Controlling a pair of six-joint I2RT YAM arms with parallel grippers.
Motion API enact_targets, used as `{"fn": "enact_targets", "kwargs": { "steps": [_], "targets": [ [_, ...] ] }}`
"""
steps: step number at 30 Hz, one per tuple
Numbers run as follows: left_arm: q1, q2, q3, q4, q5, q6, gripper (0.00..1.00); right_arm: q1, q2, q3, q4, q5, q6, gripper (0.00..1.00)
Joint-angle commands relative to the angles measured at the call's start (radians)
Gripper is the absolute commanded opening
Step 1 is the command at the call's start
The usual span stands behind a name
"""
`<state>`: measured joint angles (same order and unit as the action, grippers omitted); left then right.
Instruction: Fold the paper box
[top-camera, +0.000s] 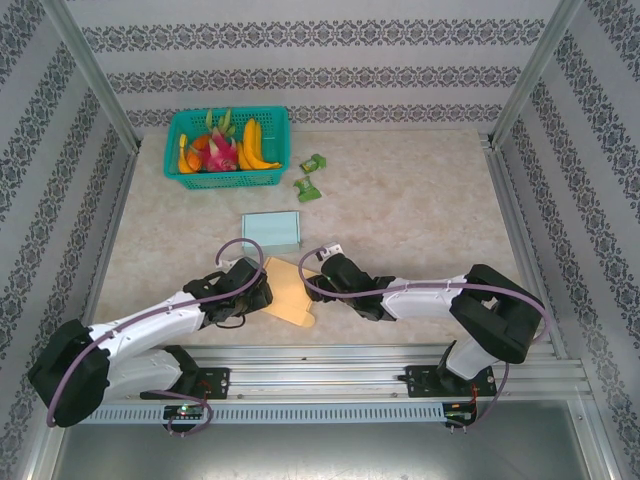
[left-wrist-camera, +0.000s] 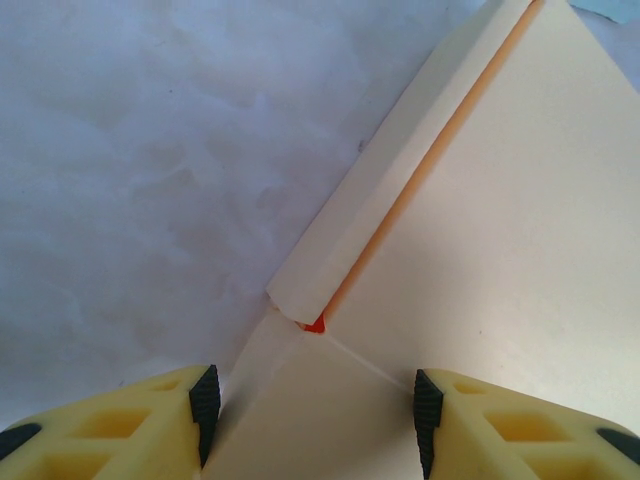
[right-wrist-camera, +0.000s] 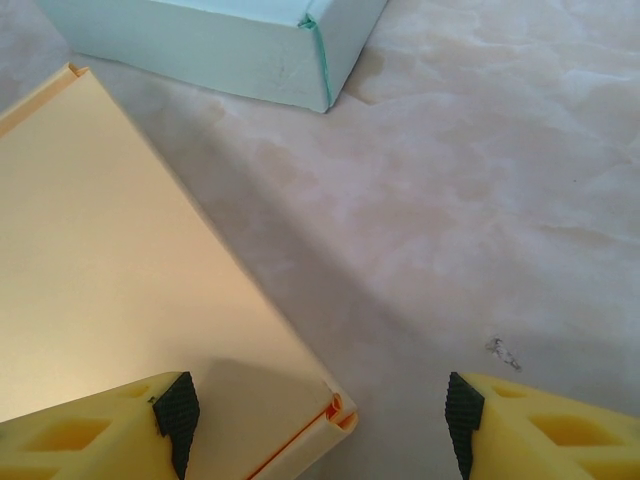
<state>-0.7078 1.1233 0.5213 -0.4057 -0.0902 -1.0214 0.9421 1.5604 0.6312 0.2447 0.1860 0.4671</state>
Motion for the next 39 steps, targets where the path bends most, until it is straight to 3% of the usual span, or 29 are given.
{"fn": "enact_targets", "kwargs": {
  "steps": [1, 13, 21, 25, 31, 39],
  "targets": [
    [-0.012, 0.040, -0.025, 0.019, -0.017, 0.002, 0.54, -0.001, 0.001, 0.007, -0.053, -0.043, -0.012, 0.68],
    [-0.012, 0.076, -0.023, 0.039, -0.016, 0.002, 0.53, 0.022, -0.216, -0.060, -0.097, 0.008, 0.061, 0.68],
    [-0.012, 0.078, -0.022, 0.044, -0.015, -0.006, 0.53, 0.137, -0.349, -0.180, -0.063, 0.037, 0.217, 0.61],
    [-0.016, 0.085, -0.018, 0.050, -0.013, -0.011, 0.53, 0.231, -0.342, -0.205, -0.038, 0.110, 0.302, 0.61],
    [-0.028, 0.096, 0.001, 0.035, -0.023, -0.013, 0.52, 0.310, -0.263, -0.156, -0.006, 0.105, 0.430, 0.62],
    [-0.039, 0.097, -0.001, 0.031, -0.036, -0.023, 0.52, 0.339, -0.186, -0.081, -0.011, 0.169, 0.496, 0.62]
  ]
}}
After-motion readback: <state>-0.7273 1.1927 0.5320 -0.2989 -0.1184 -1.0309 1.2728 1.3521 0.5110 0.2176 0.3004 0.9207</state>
